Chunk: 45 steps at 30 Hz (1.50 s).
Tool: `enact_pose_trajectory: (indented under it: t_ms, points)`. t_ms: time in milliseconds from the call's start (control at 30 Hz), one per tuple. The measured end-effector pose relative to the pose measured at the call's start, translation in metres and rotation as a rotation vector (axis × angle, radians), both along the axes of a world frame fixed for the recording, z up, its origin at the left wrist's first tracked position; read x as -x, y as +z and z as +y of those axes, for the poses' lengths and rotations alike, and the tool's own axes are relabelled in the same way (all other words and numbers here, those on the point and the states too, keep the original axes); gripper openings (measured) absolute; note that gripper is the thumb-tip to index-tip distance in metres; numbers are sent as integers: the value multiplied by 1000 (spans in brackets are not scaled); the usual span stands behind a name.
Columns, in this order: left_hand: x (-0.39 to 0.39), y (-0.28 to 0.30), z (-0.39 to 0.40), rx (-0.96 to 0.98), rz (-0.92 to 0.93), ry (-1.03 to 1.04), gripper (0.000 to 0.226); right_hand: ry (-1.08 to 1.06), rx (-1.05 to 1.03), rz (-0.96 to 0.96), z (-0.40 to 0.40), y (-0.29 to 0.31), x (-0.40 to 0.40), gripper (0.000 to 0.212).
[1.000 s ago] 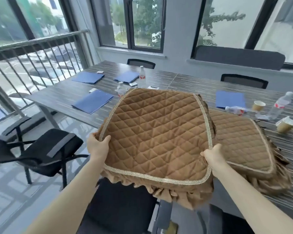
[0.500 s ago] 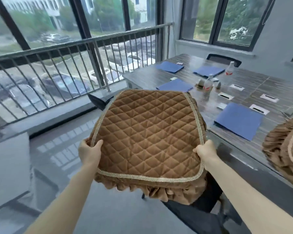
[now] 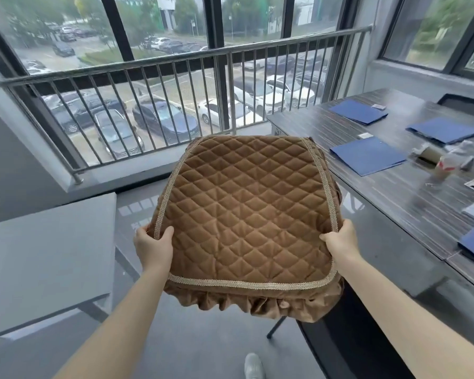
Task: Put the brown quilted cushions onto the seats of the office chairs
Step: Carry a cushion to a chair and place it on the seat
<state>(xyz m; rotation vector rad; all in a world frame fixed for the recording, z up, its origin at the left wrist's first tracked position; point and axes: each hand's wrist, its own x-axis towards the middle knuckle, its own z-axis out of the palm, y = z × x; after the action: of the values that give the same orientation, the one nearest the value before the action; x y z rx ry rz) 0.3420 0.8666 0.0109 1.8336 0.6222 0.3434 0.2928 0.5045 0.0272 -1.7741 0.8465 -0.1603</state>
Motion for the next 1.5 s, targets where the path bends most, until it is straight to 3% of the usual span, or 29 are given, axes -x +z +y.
enact_pose_trajectory:
  t_ms: [333, 500, 633, 900, 1033, 1167, 1267, 1367, 1500]
  points:
    - [-173, -15, -11, -25, 55, 1, 43, 31, 28, -12, -7, 2, -183, 41]
    - [-255, -21, -8, -39, 98, -45, 44, -12, 66, -44, -5, 10, -257, 37]
    - [-325, -26, -5, -157, 116, -131, 44, -78, 153, -77, 0, 6, -310, 32]
    - [-487, -34, -7, -209, 143, -445, 41, -336, 289, -146, 14, 16, -406, 37]
    - [-555, -20, -21, -194, 159, -628, 20, -403, 307, -191, 6, 44, -442, 35]
    - [-607, -9, -47, -306, 208, -790, 17, -456, 367, -238, -9, 72, -467, 33]
    - [-638, 3, -76, -336, 99, -888, 17, -473, 382, -255, -22, 83, -486, 32]
    - [-648, 27, -120, -219, -83, -1057, 21, -453, 409, -233, -36, 85, -509, 31]
    - [-666, 49, -177, -280, -534, -1108, 30, -408, 573, -187, -57, 84, -547, 34]
